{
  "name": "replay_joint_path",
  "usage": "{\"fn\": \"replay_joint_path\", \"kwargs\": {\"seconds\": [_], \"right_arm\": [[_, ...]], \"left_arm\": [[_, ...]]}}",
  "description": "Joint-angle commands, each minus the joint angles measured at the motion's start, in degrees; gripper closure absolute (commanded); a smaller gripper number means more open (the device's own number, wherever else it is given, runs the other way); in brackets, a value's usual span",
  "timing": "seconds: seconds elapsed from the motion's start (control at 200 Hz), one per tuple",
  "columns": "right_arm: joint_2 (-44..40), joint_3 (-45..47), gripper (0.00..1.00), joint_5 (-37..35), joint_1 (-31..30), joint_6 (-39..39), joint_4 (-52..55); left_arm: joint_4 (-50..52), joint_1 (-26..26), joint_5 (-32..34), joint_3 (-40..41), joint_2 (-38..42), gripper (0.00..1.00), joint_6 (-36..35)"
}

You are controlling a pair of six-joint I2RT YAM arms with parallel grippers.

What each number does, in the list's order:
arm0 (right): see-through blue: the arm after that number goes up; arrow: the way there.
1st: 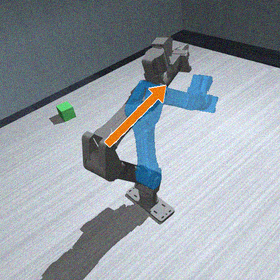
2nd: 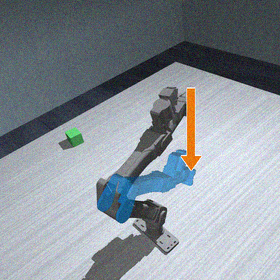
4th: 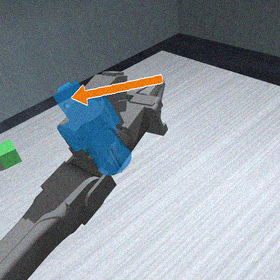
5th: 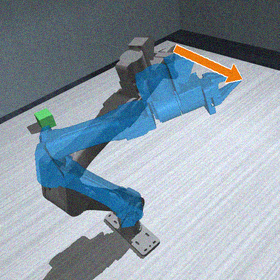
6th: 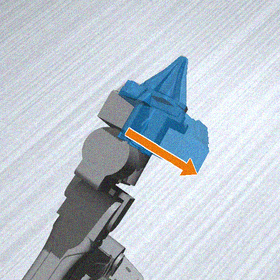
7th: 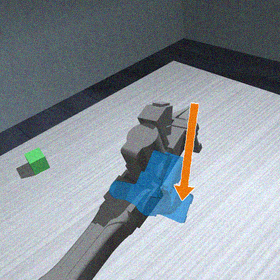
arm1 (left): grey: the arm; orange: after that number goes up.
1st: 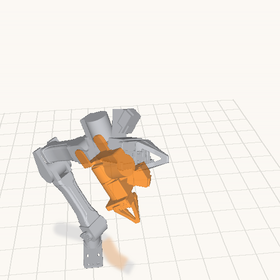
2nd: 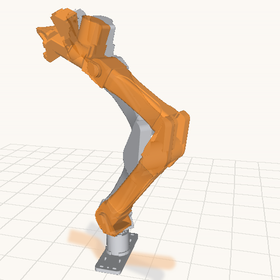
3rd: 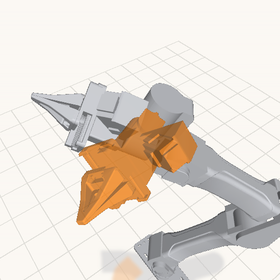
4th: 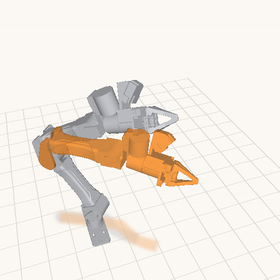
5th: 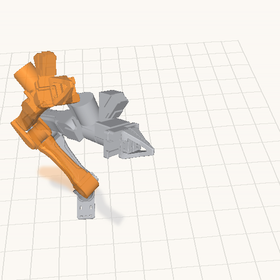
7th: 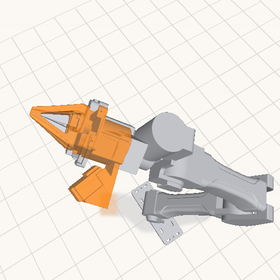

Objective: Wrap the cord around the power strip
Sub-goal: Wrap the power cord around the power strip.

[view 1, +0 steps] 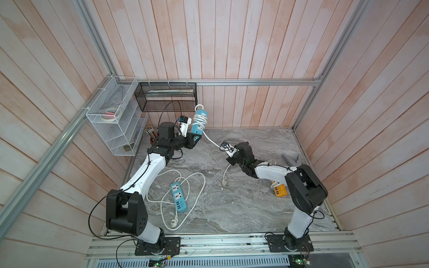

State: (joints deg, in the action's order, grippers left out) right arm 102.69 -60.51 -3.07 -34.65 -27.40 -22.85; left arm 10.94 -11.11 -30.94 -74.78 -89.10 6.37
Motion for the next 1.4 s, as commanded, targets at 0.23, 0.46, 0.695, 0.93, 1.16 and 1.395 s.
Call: {"fn": "replay_joint_path", "kwargs": {"seconds": [0.23,0.46,0.695,0.93,1.16,1.395], "right_arm": [[-14.27,-3.44,1.00,1.22,-3.93,-13.13,2.39],[-11.24,-17.05,1.00,4.49,-2.21,-18.64,12.71],[-3.58,-28.13,1.00,10.37,1.97,-18.83,24.82],[2.71,-34.52,0.98,21.48,6.24,-14.35,31.45],[6.68,-31.21,0.59,33.08,11.66,0.51,21.91],[8.98,-22.91,0.40,29.16,13.41,22.38,5.57]], "left_arm": [[14.61,-4.33,24.78,-4.35,-7.40,1.00,-19.96],[23.04,-13.12,14.78,-4.41,-6.71,1.00,-28.24],[29.34,-18.05,-1.95,-1.52,-3.17,1.00,-34.48],[27.49,-21.23,-16.69,2.86,1.54,1.00,-39.24],[22.16,-20.84,-24.40,4.09,6.12,1.00,-38.47],[13.27,-18.95,-19.62,4.91,7.98,1.00,-31.15]]}}
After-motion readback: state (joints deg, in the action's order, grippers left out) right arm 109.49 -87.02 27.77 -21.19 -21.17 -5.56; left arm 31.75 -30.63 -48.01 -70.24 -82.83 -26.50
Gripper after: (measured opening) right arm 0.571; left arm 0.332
